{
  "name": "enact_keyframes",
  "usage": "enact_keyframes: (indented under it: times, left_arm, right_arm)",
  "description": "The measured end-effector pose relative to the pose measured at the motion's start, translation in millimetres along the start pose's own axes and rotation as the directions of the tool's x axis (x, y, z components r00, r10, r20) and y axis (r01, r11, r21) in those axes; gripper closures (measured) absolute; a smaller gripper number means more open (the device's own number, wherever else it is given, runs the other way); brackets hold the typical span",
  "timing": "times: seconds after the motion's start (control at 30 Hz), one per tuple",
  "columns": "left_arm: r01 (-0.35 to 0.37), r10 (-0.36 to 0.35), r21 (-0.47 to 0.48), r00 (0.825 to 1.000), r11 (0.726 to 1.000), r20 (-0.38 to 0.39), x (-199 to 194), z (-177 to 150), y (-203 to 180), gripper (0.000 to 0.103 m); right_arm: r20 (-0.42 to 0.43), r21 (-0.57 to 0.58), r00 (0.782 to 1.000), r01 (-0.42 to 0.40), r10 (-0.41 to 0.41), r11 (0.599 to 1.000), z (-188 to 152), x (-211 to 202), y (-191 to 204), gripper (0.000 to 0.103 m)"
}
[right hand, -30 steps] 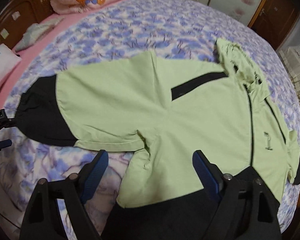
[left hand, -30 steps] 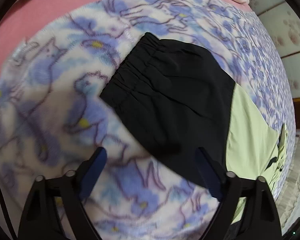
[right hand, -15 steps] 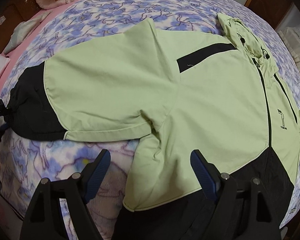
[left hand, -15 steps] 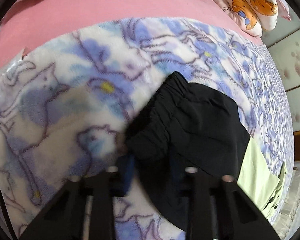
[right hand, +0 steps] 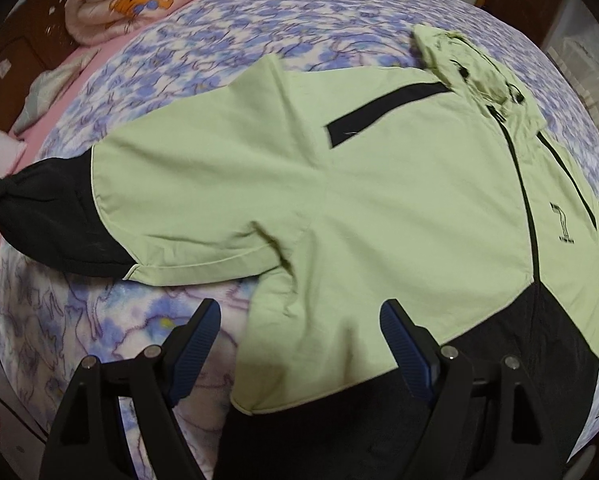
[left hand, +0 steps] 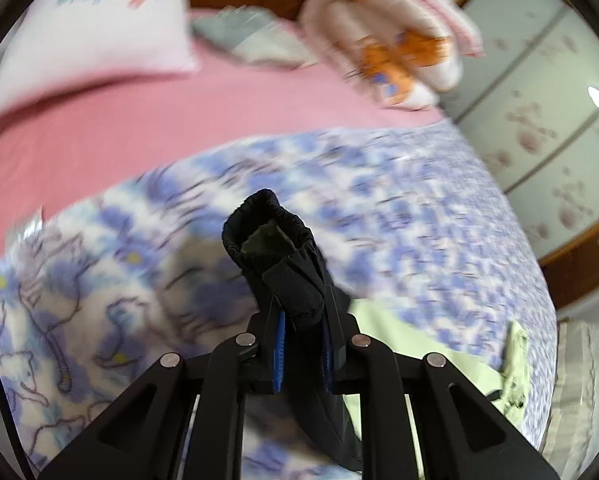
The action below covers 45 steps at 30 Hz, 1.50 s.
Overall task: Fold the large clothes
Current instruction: 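Carry the held sleeve across the jacket front toward the right tool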
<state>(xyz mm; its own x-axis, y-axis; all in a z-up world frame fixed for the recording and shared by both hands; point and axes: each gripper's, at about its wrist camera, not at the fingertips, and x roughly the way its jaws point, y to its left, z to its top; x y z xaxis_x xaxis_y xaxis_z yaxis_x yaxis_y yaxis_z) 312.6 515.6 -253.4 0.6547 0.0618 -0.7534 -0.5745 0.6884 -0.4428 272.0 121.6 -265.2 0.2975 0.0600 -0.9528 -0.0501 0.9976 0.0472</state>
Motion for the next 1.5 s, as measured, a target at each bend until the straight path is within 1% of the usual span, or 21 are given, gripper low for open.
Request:
enact_keyframes:
  times: [0.1,0.17,0.27,0.37,0.53,0.63,0.67,0.73,0.83,0.97,1.0,1.03,1.1,1.17,1.23,1.27,1.37,1.4,1.43,1.47,1.5]
  left_arm:
    - [0.043,-0.047,0.077,0.997,0.996,0.058,-34.3,-5.5,-42.7,0.091]
    - [0.069,-0.083,0.135,0.992,0.988,0.1,-60.1,-13.8,-77.1,0.091]
    - [0.115,-0.146,0.218,0.98,0.969,0.135,-91.8,-31.8,-131.0,0.091]
    - [0.161,-0.209,0.287,0.967,0.944,0.144,-118.0,-59.0,-189.8,0.091]
    - [0.258,-0.315,0.367,0.943,0.894,0.105,-144.8,-117.6,-290.1,0.091]
    - [0.288,-0.339,0.407,0.939,0.867,0.058,-147.3,-156.0,-341.0,0.091]
    - [0.287,-0.342,0.445,0.939,0.848,0.046,-144.9,-167.1,-351.0,0.091]
    - [0.299,-0.346,0.472,0.938,0.829,0.014,-143.2,-200.6,-384.9,0.091]
    - [0.304,-0.333,0.511,0.942,0.804,-0.037,-130.2,-245.9,-416.2,0.091]
    - [0.313,-0.295,0.56,0.947,0.767,-0.126,-99.3,-310.6,-452.0,0.091]
    - [0.314,-0.28,0.569,0.948,0.76,-0.148,-82.2,-316.1,-447.9,0.091]
    - [0.316,-0.261,0.585,0.949,0.747,-0.179,-72.7,-334.6,-455.8,0.091]
    - [0.322,-0.231,0.609,0.946,0.725,-0.226,-51.4,-358.7,-460.4,0.091]
    - [0.335,-0.19,0.63,0.939,0.701,-0.288,-30.3,-385.6,-465.0,0.09]
    - [0.329,-0.138,0.638,0.933,0.697,-0.331,-10.0,-402.8,-463.6,0.089]
    - [0.326,-0.108,0.639,0.928,0.696,-0.356,-0.7,-414.1,-463.7,0.085]
    - [0.339,-0.066,0.628,0.906,0.7,-0.417,25.7,-423.8,-455.5,0.07]
    - [0.338,-0.056,0.623,0.903,0.706,-0.427,28.4,-425.3,-453.9,0.059]
    - [0.331,-0.045,0.618,0.902,0.713,-0.43,31.0,-426.9,-452.5,0.052]
    - [0.322,-0.038,0.615,0.903,0.72,-0.429,31.3,-426.9,-450.9,0.04]
    - [0.322,-0.043,0.611,0.904,0.724,-0.425,29.7,-424.9,-449.1,0.035]
  right_arm:
    - [0.017,0.03,0.999,-0.028,0.028,0.999,-3.4,-8.8,-23.7,0.021]
    - [0.033,0.039,0.999,-0.043,0.042,0.998,-5.7,-15.5,-40.9,0.021]
    - [0.05,0.032,0.998,-0.042,0.04,0.999,-9.2,-28.2,-71.7,0.021]
    - [0.077,0.054,0.996,-0.043,0.038,0.998,-11.8,-46.1,-114.4,0.021]
    - [0.106,0.115,0.993,-0.065,0.053,0.991,-14.0,-66.9,-185.2,0.021]
    - [0.121,0.142,0.991,-0.068,0.051,0.988,-16.0,-75.2,-225.3,0.021]
    - [0.127,0.148,0.99,-0.073,0.054,0.986,-16.8,-78.4,-240.9,0.021]
    - [0.142,0.152,0.988,-0.073,0.052,0.986,-19.4,-83.3,-260.8,0.021]
    - [0.168,0.156,0.985,-0.076,0.049,0.985,-23.8,-87.5,-293.6,0.021]
    - [0.154,0.194,0.987,-0.084,0.054,0.977,-30.5,-78.4,-331.8,0.021]
    - [0.15,0.203,0.987,-0.084,0.054,0.976,-33.0,-76.0,-339.6,0.021]
    - [0.143,0.214,0.988,-0.082,0.052,0.973,-34.8,-72.6,-348.0,0.021]
    - [0.126,0.239,0.991,-0.079,0.05,0.968,-38.5,-63.5,-365.2,0.021]
    - [0.112,0.263,0.992,-0.078,0.05,0.962,-41.0,-54.4,-379.7,0.021]
    - [0.103,0.28,0.994,-0.076,0.049,0.957,-42.7,-47.3,-389.5,0.021]
    - [0.097,0.288,0.994,-0.076,0.05,0.955,-43.3,-43.0,-394.7,0.021]
    - [0.084,0.296,0.995,-0.078,0.056,0.952,-45.0,-31.7,-404.8,0.021]
    - [0.078,0.294,0.995,-0.077,0.056,0.953,-45.3,-27.9,-407.0,0.021]
    - [0.074,0.292,0.996,-0.077,0.057,0.953,-45.4,-25.4,-407.9,0.021]
    - [0.067,0.29,0.996,-0.078,0.061,0.954,-45.1,-21.8,-409.4,0.021]
    - [0.064,0.29,0.996,-0.079,0.064,0.954,-44.6,-19.7,-410.2,0.021]
